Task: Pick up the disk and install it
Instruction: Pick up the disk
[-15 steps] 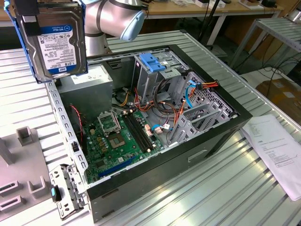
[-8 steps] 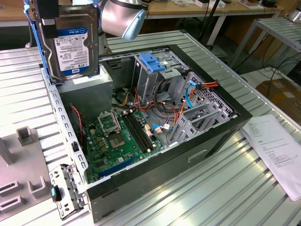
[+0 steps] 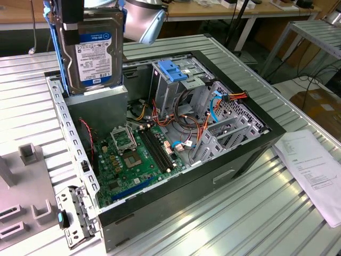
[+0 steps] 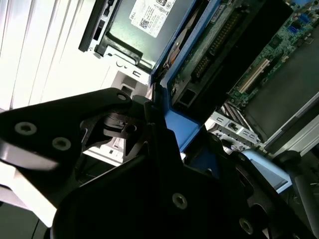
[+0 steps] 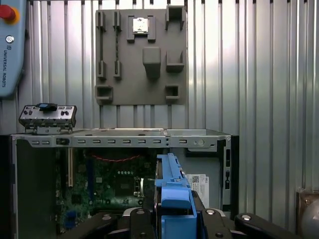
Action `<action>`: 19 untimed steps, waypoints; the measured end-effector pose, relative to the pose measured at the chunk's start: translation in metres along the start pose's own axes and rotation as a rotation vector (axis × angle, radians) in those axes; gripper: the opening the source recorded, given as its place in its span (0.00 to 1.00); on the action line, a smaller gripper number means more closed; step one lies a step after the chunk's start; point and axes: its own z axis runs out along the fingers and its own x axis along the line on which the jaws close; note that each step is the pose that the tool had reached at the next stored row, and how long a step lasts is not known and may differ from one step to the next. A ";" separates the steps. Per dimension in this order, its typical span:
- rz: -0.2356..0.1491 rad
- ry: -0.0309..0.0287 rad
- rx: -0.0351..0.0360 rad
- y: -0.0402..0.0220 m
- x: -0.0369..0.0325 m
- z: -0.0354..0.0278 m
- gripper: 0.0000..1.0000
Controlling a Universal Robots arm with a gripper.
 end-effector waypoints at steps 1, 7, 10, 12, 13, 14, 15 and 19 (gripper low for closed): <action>0.000 0.0000 -0.0002 -0.0042 0.0005 0.0001 0.37; 0.000 0.0000 -0.0012 -0.0298 0.0011 0.0005 0.37; 0.000 0.0001 -0.0015 -0.0402 0.0010 0.0006 0.37; 0.000 0.0000 -0.0016 -0.0473 0.0009 0.0007 0.37; 0.000 0.0001 -0.0017 -0.0509 0.0009 0.0007 0.37; 0.000 0.0000 -0.0017 -0.0534 0.0009 0.0008 0.37; 0.000 0.0000 -0.0016 -0.0558 0.0009 0.0008 0.37; 0.000 0.0001 -0.0018 -0.0595 0.0010 0.0008 0.37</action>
